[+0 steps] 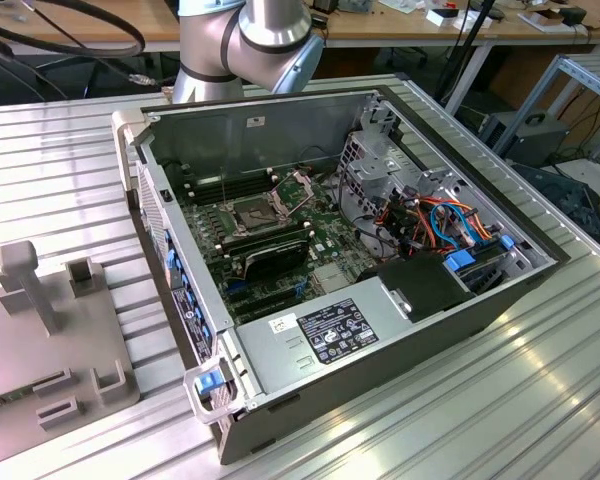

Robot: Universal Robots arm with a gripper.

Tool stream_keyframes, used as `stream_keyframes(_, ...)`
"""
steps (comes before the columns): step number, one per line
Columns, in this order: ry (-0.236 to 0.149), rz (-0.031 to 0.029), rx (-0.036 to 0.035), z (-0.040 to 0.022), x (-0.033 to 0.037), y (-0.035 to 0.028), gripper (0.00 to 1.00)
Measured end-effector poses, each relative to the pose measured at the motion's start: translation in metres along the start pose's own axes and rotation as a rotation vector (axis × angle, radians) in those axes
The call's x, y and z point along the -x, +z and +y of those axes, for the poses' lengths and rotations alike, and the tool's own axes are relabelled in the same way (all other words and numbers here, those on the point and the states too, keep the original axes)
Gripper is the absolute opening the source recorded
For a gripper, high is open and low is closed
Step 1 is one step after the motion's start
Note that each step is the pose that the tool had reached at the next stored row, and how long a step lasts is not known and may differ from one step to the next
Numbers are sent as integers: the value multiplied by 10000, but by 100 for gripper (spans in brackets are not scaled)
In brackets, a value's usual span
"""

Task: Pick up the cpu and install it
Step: 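Pick up the cpu and move it towards the insertion slot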

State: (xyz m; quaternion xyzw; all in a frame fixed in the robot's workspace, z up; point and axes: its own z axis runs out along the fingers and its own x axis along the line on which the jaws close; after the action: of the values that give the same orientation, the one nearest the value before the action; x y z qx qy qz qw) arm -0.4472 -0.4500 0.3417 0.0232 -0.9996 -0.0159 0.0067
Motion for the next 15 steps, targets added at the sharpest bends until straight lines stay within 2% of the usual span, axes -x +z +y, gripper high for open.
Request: stream_keyframes(15, 0, 0, 0, 1, 0, -22, 54)
